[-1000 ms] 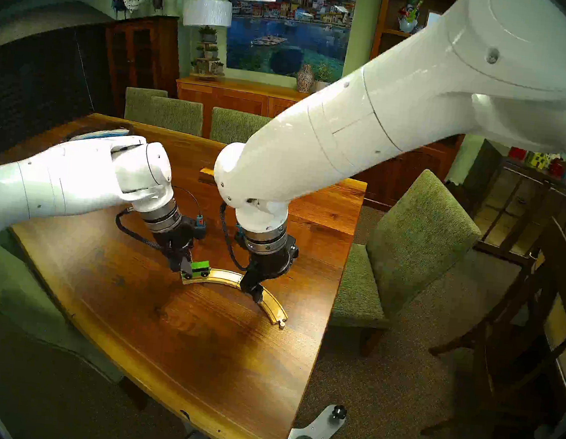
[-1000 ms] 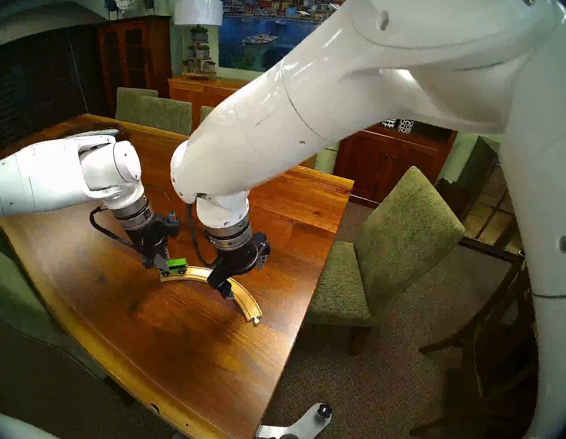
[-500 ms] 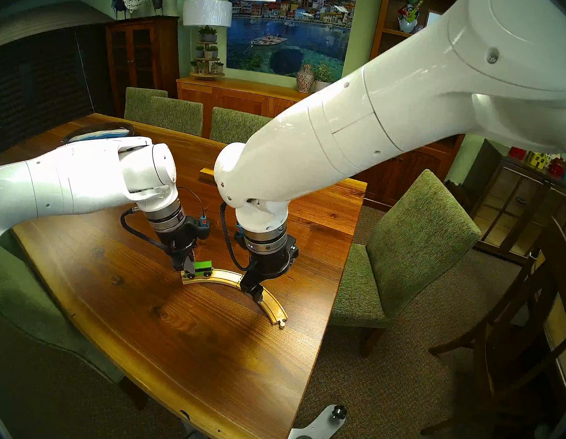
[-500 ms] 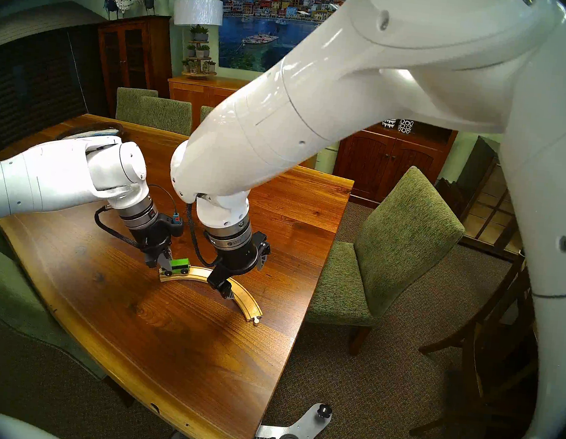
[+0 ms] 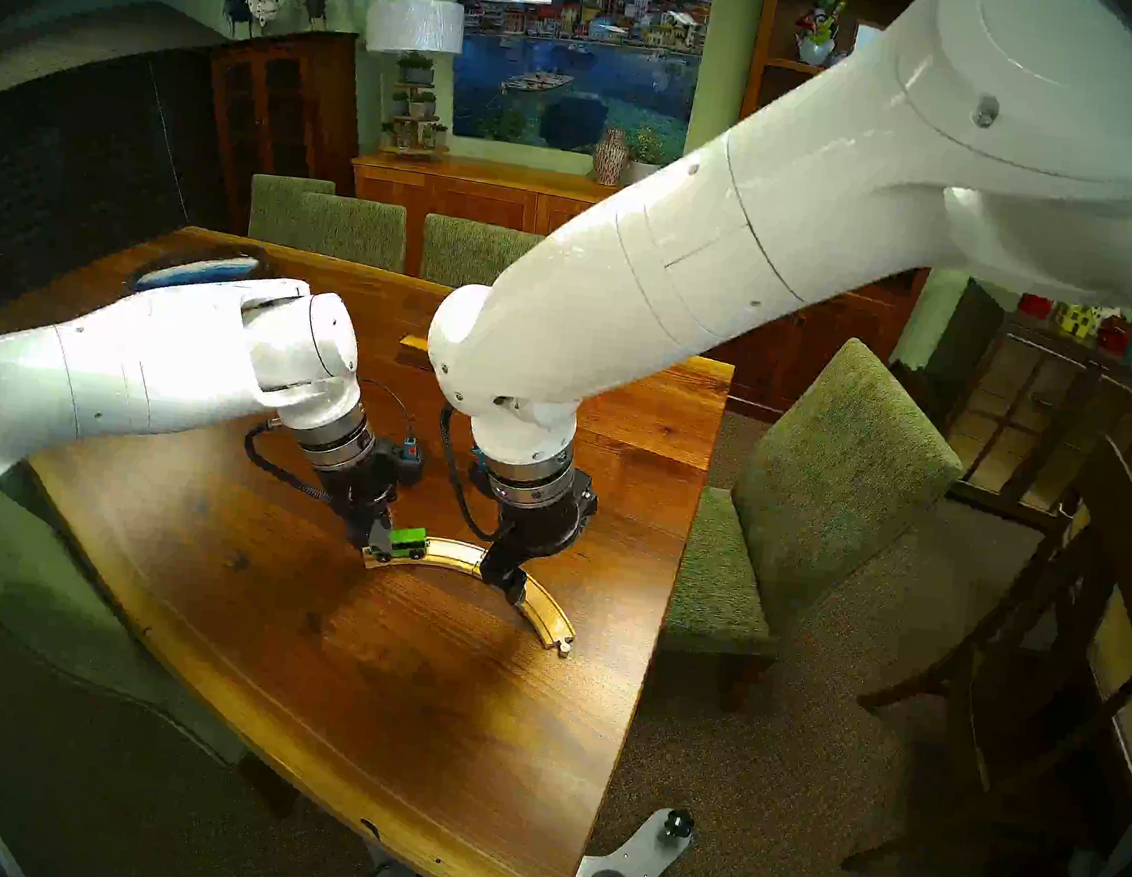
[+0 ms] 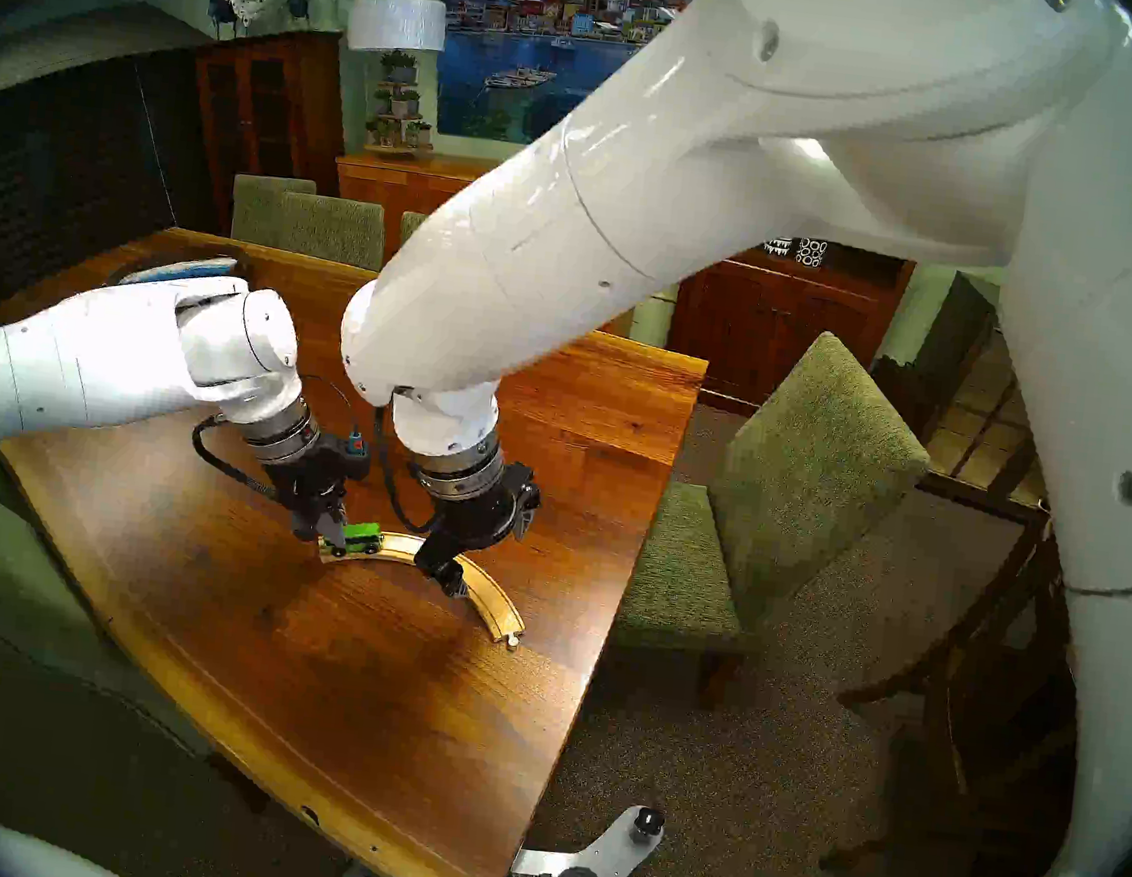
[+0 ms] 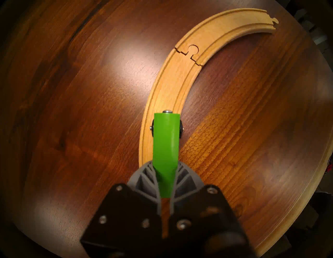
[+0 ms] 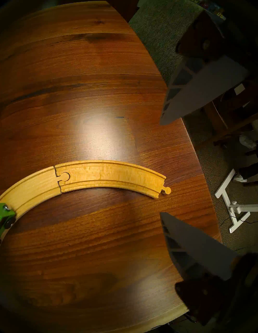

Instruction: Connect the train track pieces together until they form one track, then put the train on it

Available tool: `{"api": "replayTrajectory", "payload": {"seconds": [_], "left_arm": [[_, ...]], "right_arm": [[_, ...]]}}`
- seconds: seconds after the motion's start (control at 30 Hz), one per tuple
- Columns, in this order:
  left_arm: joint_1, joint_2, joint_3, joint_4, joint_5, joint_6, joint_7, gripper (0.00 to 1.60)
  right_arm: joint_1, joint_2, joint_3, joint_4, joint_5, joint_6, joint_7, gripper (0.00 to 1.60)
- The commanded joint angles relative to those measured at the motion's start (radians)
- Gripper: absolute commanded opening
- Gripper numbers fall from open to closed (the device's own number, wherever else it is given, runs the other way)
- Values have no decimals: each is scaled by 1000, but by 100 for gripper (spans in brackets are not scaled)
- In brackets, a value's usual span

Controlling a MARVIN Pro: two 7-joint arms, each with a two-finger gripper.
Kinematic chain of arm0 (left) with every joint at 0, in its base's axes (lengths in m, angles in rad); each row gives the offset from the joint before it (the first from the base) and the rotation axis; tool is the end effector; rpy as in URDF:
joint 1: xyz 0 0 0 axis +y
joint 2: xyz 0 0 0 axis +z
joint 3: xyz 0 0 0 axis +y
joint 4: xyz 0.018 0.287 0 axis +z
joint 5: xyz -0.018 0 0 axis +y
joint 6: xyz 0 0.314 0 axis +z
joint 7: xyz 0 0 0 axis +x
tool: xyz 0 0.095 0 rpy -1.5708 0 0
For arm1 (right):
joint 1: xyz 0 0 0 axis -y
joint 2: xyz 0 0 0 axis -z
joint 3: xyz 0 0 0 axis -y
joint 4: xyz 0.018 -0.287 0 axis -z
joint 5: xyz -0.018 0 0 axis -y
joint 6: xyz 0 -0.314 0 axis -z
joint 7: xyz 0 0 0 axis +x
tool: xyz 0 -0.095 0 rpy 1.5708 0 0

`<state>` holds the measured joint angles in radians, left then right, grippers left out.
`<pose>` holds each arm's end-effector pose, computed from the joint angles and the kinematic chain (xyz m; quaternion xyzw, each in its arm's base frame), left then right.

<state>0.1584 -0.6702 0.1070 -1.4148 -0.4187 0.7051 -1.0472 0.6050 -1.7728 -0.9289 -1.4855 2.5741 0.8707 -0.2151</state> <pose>0.4685 0.0596 -0.2023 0.7978 -0.5956 0.0807 0.0485 0.3984 0.2450 -0.1475 0.8830 0.4572 0.0284 0.1025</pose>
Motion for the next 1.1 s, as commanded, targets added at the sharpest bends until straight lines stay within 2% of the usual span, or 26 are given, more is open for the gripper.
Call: {"api": "replayTrajectory", "payload": {"seconds": [0.0, 0.33, 1.07], "left_arm": [[-35, 14, -28, 1, -7, 0, -4, 0], [-55, 33, -44, 2, -8, -7, -16, 0], [-30, -20, -29, 51, 1, -12, -15, 0]], "right_arm": [[24, 13, 4, 9, -1, 0, -1, 160], [24, 13, 4, 9, -1, 0, -1, 160], [24, 14, 5, 9, -1, 0, -1, 160]]}}
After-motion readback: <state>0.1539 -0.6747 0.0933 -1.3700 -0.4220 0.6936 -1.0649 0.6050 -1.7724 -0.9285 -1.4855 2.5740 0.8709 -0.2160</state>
